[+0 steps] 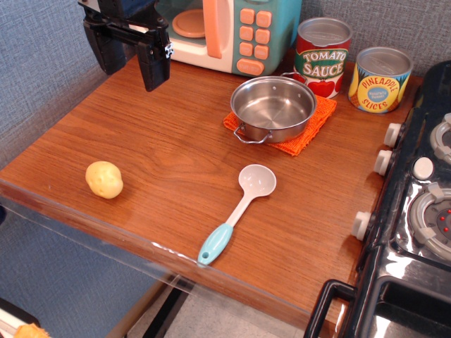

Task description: Move spoon to just below microwave

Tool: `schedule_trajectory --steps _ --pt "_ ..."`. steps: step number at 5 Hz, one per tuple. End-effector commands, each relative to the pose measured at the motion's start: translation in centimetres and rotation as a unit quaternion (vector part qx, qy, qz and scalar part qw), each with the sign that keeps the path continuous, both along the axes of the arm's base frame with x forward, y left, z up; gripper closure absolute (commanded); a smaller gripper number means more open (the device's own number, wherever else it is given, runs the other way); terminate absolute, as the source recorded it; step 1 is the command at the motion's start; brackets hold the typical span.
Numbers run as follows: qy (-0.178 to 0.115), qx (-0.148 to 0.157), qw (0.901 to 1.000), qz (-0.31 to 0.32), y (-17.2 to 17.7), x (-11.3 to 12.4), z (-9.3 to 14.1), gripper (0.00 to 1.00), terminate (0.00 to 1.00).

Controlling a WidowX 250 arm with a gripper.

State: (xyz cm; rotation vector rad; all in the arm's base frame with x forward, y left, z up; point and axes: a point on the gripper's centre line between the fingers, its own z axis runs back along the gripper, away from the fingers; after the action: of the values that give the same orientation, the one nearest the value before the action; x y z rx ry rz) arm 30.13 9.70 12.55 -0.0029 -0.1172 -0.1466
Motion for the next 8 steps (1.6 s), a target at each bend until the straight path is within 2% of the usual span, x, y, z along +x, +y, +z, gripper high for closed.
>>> schedule_trajectory --steps 1,2,3,4,5,6,7,8 --pt "0.000 0.000 1.0000 0.000 0.0 0.0 0.0 0.00 0.00" --pt "-0.009 -0.011 0.9989 -0.044 -3.4 -1.5 -0.6 0.00 0.00" --pt "-0.005 -0.016 0.9961 -0.087 -6.8 -3.5 -1.9 0.00 0.00" --pt "0.009 -0.013 0.9939 -0.109 -10.5 -5.6 -4.6 0.00 0.00" --pt "0.033 -0.016 0.9928 -0.114 -12.6 -6.9 -7.3 0.00 0.00" --pt "0.054 -0.007 0.9935 -0.100 -13.6 -7.7 -9.8 0.00 0.00" --pt "0.059 0.007 0.9958 -0.070 -13.9 -8.0 -11.5 0.00 0.00" --pt "0.046 0.020 0.9984 -0.026 -14.2 -7.6 -12.3 0.00 0.00"
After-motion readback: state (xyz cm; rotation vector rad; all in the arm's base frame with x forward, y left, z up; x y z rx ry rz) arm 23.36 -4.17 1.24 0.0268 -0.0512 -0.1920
